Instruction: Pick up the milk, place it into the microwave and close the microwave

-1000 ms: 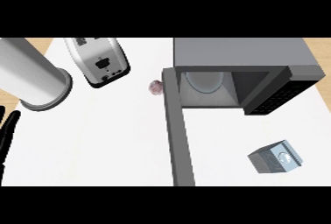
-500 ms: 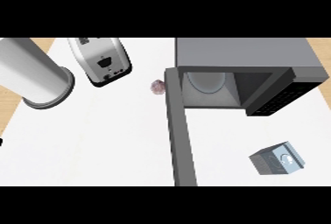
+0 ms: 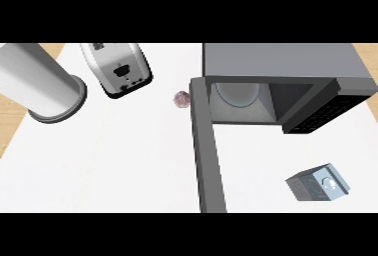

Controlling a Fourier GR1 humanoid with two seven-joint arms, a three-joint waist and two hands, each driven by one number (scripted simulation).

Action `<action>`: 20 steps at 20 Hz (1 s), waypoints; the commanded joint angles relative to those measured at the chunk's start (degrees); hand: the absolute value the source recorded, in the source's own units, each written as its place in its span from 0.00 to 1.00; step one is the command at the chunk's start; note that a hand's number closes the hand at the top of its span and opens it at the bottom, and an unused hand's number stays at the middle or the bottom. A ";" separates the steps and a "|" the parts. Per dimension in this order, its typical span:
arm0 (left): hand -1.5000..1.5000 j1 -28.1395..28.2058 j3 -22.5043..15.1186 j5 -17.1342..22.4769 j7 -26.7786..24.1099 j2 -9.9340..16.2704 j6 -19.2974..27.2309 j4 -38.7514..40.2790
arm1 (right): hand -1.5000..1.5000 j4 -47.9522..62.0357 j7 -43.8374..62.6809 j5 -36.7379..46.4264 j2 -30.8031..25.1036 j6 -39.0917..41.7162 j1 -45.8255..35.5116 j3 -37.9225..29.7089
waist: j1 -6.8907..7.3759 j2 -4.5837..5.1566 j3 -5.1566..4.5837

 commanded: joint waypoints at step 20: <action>0.00 11.06 6.26 14.41 -3.47 -1.80 -9.17 -5.81 | 0.00 52.05 -37.66 27.38 -3.73 -7.58 -12.00 1.67 | 1.01 0.09 0.18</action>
